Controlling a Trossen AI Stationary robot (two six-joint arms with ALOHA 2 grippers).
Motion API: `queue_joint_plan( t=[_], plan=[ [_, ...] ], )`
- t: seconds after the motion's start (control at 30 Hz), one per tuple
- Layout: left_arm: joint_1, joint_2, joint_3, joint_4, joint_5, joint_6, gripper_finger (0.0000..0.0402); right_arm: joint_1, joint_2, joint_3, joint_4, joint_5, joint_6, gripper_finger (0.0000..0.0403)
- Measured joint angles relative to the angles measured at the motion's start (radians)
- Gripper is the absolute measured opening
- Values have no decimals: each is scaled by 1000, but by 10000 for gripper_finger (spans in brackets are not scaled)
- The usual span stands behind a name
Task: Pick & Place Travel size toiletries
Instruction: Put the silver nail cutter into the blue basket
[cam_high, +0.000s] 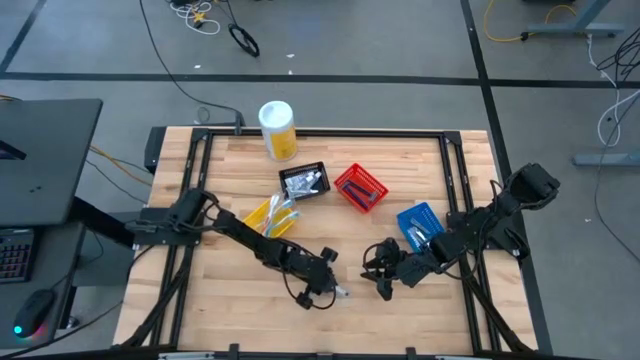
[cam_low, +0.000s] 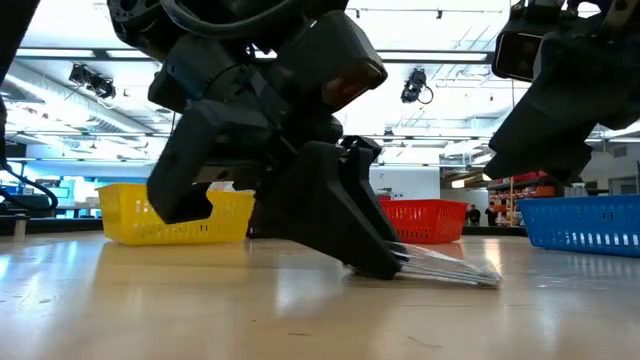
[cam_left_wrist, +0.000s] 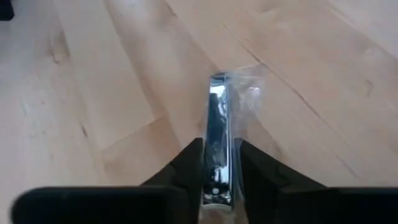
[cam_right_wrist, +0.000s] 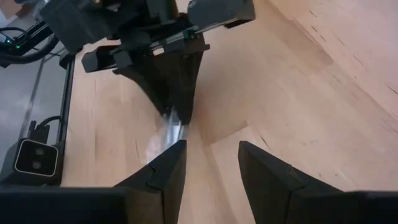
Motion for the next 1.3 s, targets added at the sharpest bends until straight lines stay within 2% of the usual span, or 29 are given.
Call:
queue_joint_plan(
  t=[0.1,0.2,0.37,0.47,0.53,0.63,0.7,0.97,1.13,1.3],
  plan=[
    [7,0,0,3,-11,0,60,0,0,0,0,0,0,156],
    [10,0,0,4,-62,-22,56,0,0,0,0,0,0,156],
    [6,-2,-4,31,-284,-52,62,0,0,0,-3,5,-1,156],
    [11,-3,-4,105,-440,-7,69,0,4,0,-8,66,-57,156],
    [10,-5,-3,133,-487,7,66,0,13,0,-8,121,-146,156],
    [6,-5,-3,141,-488,-19,60,0,40,0,-9,232,-283,156],
    [5,-5,-3,150,-484,-35,60,-1,58,0,-7,262,-327,156],
    [8,-5,-3,162,-487,-46,65,0,127,1,7,241,-454,156],
    [9,-6,-1,187,-474,-50,62,0,167,0,66,336,-518,156],
    [8,-9,0,194,-471,-47,63,-1,172,0,153,355,-640,156]
  ],
)
